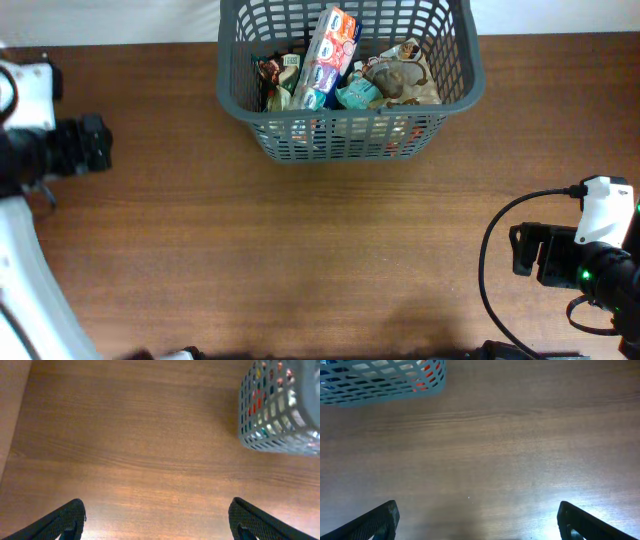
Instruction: Pack container
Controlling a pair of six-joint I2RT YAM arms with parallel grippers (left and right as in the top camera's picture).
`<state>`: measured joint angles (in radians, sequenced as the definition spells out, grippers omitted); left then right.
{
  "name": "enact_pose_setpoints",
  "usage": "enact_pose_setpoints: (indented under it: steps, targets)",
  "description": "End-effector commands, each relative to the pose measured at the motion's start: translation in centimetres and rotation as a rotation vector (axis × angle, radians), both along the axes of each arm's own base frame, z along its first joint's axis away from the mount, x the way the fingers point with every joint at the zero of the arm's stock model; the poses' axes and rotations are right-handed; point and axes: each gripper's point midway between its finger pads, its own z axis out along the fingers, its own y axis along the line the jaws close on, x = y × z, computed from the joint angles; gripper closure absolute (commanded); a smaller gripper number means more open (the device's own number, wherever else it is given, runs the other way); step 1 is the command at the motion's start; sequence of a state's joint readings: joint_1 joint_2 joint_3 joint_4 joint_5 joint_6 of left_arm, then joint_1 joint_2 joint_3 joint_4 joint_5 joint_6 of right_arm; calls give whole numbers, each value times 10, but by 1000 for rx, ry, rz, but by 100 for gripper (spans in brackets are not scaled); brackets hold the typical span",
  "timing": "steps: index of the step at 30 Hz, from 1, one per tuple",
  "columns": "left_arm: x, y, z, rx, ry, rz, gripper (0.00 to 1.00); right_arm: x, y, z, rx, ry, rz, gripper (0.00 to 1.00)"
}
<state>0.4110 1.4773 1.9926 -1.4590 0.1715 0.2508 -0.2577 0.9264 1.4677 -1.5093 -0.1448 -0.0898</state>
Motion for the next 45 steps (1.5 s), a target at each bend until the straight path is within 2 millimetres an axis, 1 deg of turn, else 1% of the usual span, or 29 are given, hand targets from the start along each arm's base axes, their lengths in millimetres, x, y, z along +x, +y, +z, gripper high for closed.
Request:
enact_pose_setpoints:
  steps: [1, 6, 10, 11, 14, 45]
  targets:
    - [-24, -12, -6, 17, -30, -27, 13, 1, 4, 2, 2, -18, 23, 1]
    - [-43, -20, -21, 34, -68, -27, 13, 6, 2, 5, -5, -40, 22, 1]
    - [-48, -23, -26, 38, -79, -27, 13, 7, 2, 6, -8, -45, 20, 1]
    - [-49, -23, -27, 38, -79, -27, 8, 7, 2, 6, -9, -45, 20, 1]
    - [-49, -23, -27, 38, -78, -27, 1, 7, 2, 6, -9, -45, 20, 1]
    - [-50, -24, -28, 35, -70, -27, 1, 7, 2, 6, -9, -45, 20, 1]
